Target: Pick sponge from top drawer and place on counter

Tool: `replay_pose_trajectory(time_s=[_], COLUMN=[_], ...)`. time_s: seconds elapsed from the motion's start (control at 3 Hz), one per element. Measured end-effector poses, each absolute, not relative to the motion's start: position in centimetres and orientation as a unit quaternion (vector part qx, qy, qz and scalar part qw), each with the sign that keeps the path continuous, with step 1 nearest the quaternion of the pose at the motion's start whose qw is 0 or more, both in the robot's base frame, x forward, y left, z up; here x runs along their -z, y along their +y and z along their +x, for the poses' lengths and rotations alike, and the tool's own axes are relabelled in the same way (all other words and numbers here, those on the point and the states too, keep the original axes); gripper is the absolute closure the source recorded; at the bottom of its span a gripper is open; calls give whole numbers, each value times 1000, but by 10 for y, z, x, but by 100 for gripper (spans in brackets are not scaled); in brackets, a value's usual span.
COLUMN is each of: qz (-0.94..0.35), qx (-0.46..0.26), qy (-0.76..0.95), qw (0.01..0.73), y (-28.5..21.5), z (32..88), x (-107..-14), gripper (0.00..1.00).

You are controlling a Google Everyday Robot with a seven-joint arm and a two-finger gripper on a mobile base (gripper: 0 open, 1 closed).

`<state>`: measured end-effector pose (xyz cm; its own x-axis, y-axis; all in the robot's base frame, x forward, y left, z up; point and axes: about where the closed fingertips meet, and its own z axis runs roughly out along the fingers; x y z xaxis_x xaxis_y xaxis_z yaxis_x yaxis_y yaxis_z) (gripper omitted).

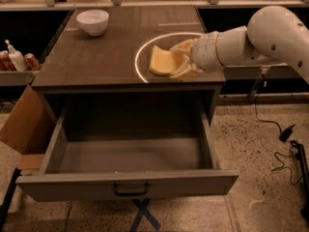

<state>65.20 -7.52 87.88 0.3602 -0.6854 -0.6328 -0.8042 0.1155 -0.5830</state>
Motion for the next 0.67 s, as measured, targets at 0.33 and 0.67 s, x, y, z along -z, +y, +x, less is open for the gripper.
replay_pose_trajectory(time_s=[0.33, 0.67], qz=[-632, -614], qx=[-89, -111], qy=[568, 577], qw=[519, 527], y=[-72, -71], z=[693, 722], x=[-883, -878], gripper=[97, 74])
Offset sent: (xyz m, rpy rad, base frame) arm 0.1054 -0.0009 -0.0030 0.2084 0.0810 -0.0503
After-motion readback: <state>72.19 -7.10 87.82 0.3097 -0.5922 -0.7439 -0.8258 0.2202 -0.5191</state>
